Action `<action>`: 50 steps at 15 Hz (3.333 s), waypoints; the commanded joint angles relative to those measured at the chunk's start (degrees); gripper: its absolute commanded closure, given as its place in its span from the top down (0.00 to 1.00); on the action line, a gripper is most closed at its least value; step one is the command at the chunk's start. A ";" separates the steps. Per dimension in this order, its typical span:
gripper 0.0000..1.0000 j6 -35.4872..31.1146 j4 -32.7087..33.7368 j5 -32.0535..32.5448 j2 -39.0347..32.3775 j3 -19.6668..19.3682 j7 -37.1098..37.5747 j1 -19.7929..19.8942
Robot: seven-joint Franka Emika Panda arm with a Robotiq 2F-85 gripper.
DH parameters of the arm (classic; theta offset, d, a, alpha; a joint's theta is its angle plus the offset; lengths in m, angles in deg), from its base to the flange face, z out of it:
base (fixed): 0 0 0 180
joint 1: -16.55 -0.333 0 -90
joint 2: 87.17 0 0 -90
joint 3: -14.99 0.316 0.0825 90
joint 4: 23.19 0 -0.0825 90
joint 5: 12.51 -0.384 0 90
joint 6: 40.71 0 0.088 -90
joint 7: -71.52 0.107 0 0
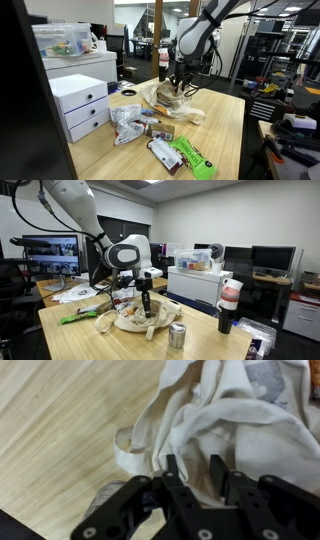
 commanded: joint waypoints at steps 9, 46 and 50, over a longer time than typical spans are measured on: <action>1.00 -1.38 -2.02 -1.34 7.79 6.98 0.29 -0.35; 0.55 3.27 7.59 -0.77 -9.85 8.59 3.42 -3.70; 0.27 3.33 8.08 -0.46 -10.38 8.06 3.63 -4.14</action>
